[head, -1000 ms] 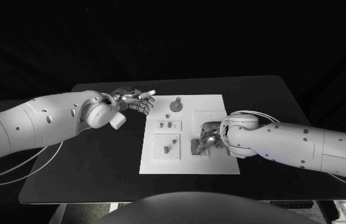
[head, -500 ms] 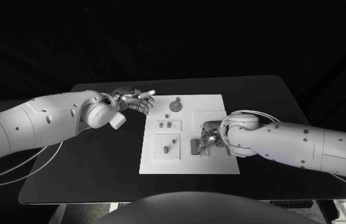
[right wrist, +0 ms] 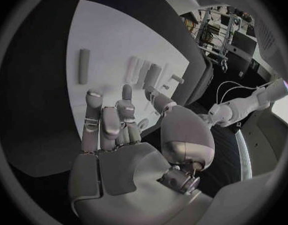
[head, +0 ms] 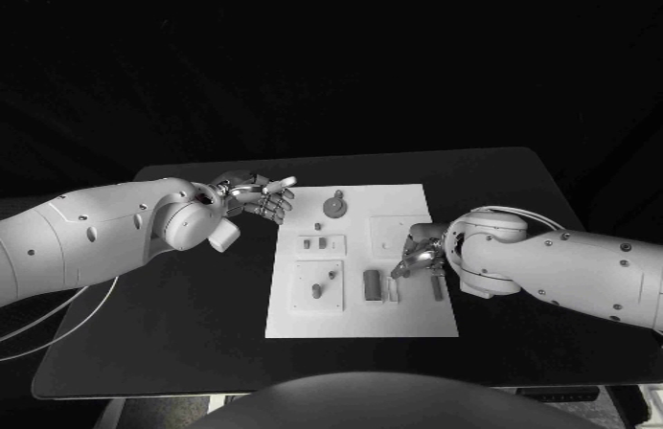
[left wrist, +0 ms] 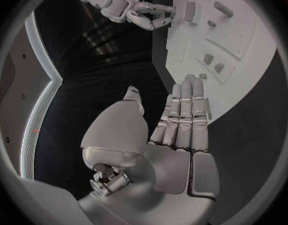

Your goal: Assemble the parts on the task board

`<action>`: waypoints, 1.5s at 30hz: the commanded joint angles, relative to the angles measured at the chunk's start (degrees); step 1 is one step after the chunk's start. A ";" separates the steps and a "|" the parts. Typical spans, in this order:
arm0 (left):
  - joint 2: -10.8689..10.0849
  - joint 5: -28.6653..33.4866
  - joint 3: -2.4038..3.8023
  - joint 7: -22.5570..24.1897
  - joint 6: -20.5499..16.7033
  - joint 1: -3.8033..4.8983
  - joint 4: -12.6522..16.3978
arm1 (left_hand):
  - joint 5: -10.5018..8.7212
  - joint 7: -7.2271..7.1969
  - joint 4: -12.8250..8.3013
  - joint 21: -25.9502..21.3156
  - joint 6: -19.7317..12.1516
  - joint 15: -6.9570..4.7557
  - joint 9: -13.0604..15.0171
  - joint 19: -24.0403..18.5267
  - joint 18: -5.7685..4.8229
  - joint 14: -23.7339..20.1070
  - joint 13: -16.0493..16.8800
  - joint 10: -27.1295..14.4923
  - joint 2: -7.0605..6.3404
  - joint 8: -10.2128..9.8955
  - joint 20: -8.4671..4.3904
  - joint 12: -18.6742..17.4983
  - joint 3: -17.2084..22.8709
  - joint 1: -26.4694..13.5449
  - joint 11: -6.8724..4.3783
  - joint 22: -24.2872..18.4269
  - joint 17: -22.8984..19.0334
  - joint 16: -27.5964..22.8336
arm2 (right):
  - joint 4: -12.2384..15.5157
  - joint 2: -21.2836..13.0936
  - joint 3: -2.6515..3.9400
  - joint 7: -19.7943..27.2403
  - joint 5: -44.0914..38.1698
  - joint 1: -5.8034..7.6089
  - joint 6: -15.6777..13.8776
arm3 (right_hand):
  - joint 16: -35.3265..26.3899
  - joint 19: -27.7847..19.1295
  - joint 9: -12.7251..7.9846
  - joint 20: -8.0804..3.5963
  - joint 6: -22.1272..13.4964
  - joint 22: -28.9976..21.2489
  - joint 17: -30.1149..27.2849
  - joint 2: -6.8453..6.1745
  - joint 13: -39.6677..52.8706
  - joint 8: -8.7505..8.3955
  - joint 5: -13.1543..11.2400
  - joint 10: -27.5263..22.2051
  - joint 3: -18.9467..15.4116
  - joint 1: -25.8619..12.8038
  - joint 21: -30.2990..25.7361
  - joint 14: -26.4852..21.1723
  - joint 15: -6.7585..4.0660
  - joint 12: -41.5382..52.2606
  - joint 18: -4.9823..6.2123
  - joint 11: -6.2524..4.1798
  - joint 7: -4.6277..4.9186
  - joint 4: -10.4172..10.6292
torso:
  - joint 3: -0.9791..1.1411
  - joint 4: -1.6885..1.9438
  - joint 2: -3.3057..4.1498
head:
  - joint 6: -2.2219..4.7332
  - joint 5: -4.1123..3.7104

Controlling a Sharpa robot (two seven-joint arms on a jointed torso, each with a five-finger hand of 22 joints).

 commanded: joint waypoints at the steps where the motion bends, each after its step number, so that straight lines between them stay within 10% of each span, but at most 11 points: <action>1: 0.19 -0.01 0.04 0.37 0.61 0.06 0.07 | 0.19 1.76 -0.07 -0.35 -0.42 0.26 -0.09 -0.45 0.71 -0.12 -0.09 -0.49 -0.13 -0.23 -0.08 -0.03 0.40 -0.52 -0.03 0.10 0.07 -0.20 | -0.13 -1.53 -0.03 0.16 5.99 0.55 1.17 | 0.02 0.07 -0.08 -0.02 -0.33 -0.03 -0.58 -0.08 -0.14 -0.33 -0.06 0.40 -0.19 -1.06 -0.36 -0.54 0.09 -0.37 1.63 0.05 0.29 0.92 | 0.00 0.00 0.00 | 0.43 -0.67; 21: 0.18 0.00 0.04 0.43 0.55 0.05 0.07 | 0.19 1.75 -0.05 -0.35 -0.40 0.26 -0.09 -0.44 0.71 -0.10 -0.09 -0.49 -0.07 -0.20 -0.07 -0.01 0.44 -0.67 -0.03 0.11 0.10 -0.21 | 0.25 -6.77 -0.15 -0.97 0.43 0.82 6.18 | -0.02 -0.97 -0.10 0.24 -0.31 0.29 -1.73 1.27 -0.29 -0.43 0.00 0.14 -0.40 -1.34 -0.50 -1.77 0.43 -0.66 1.63 0.25 0.44 0.63 | 0.04 0.03 0.08 | 0.31 -2.14; 45: 0.00 0.00 0.04 0.39 0.71 0.05 0.19 | 0.19 1.75 -0.06 -0.35 -0.42 0.25 -0.10 -0.44 0.72 -0.10 -0.10 -0.50 -0.08 -0.19 -0.08 0.01 0.48 -0.74 -0.04 0.13 0.14 -0.23 | -2.39 -5.05 -0.22 -1.77 -3.20 -3.11 6.93 | 0.11 -1.10 -0.05 0.41 0.29 0.47 -1.43 1.32 -0.28 -0.22 -0.03 0.31 -0.78 -1.93 -0.37 -1.63 0.43 -0.59 1.63 0.10 0.27 0.61 | 0.02 0.06 0.07 | -0.18 -2.30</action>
